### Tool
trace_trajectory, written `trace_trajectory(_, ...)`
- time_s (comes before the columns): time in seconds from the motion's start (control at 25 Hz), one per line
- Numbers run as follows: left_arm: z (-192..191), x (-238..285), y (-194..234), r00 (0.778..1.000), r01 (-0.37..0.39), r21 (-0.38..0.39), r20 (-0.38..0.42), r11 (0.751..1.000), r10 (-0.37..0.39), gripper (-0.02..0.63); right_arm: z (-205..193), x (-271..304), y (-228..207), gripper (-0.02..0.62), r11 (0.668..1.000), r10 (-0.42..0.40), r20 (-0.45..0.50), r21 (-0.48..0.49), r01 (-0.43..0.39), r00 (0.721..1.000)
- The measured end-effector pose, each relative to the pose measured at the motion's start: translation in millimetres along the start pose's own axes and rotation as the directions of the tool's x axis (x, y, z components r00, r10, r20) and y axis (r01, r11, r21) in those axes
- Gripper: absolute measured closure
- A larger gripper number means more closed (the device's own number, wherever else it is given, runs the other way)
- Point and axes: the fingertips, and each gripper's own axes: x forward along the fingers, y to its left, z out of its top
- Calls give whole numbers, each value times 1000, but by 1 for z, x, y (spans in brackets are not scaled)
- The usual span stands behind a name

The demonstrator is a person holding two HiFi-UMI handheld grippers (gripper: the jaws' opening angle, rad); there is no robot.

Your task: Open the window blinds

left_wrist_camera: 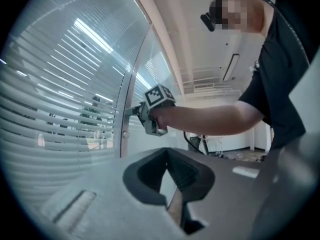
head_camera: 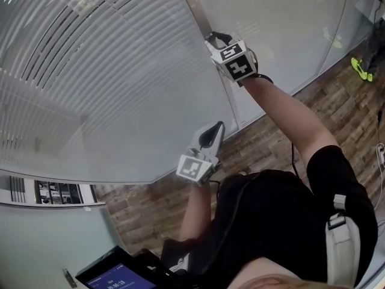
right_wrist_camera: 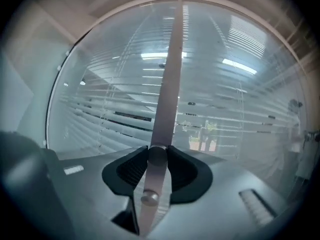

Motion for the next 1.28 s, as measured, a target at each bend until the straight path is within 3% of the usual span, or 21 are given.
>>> trace_trajectory(0.32,0,2,-7,1000,28,-7,-2,1000,-28,603,-5,1,-2,466,981,3,2,192,-4,1000)
trace_trajectory(1.0,1,12,0,999,34,-9,-10,999,-34,603,1,6,1,466,992,4,3,126,-4,1000)
trace_trajectory(1.12,3,14,-1,999,36,-6,-11,999,-36,603,2,4,6,453,999,25,-4,43,-25,1000)
trace_trajectory(1.16,3,14,-1,999,35,-5,-10,999,-35,603,2,2,8,413,999,34,-11,-19,-34,999)
trace_trajectory(1.24,3,13,0,999,31,-2,-9,1000,-31,603,3,-5,13,349,979,46,-17,-200,-48,999)
trace_trajectory(1.28,2,12,-1,1000,29,-2,-9,1000,-29,603,4,-9,16,342,949,44,-12,-312,-45,999)
